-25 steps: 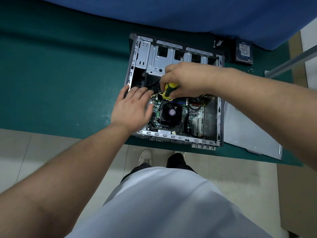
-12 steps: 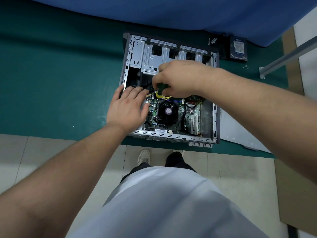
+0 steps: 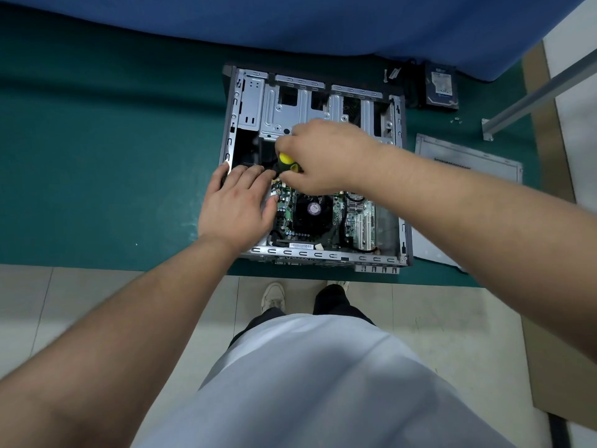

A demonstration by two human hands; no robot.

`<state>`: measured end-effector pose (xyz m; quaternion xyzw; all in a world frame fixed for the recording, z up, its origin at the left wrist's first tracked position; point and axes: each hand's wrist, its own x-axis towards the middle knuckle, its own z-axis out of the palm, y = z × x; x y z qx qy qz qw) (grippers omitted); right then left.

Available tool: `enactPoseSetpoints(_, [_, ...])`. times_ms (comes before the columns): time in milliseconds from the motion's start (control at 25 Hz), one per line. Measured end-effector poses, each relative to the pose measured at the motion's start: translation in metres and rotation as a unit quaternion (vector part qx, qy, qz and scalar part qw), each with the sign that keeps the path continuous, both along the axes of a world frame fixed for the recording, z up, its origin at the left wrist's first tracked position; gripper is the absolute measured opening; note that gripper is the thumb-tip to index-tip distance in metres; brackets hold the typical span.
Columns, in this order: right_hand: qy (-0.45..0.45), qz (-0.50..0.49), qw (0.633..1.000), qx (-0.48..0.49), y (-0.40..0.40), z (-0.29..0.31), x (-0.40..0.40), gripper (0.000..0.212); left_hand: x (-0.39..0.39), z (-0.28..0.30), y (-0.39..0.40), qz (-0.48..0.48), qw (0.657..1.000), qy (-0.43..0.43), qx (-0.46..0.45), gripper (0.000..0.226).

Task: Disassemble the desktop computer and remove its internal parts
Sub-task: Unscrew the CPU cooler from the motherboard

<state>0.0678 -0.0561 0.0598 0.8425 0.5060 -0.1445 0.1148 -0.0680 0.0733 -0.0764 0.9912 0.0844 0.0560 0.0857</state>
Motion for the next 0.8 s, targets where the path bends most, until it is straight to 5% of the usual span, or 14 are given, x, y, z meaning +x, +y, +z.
enactPoseSetpoints(160, [-0.144,-0.143,0.979,0.028,0.010,-0.013,-0.014,0.059,0.001,-0.001,0.000,0.003,1.000,0.009,0.005,0.050])
enactPoseSetpoints(400, [0.011,0.090,0.994,-0.064,0.001,0.004,0.016,0.043,0.001,-0.005,0.001,0.003,1.000,0.001,0.006,0.050])
enactPoseSetpoints(480, [0.003,0.036,0.998,-0.041,-0.002,0.005,0.015,0.050,0.000,-0.005,0.001,0.003,1.000,-0.001,0.005,0.049])
enactPoseSetpoints(640, [-0.169,-0.095,0.980,0.032,0.000,-0.018,-0.004,0.065,0.000,-0.004,0.001,0.001,1.000,-0.009,0.001,0.050])
enactPoseSetpoints(800, [-0.018,0.014,1.000,0.013,0.002,-0.011,0.016,0.040,-0.001,-0.003,0.001,0.001,1.000,-0.005,0.003,0.050])
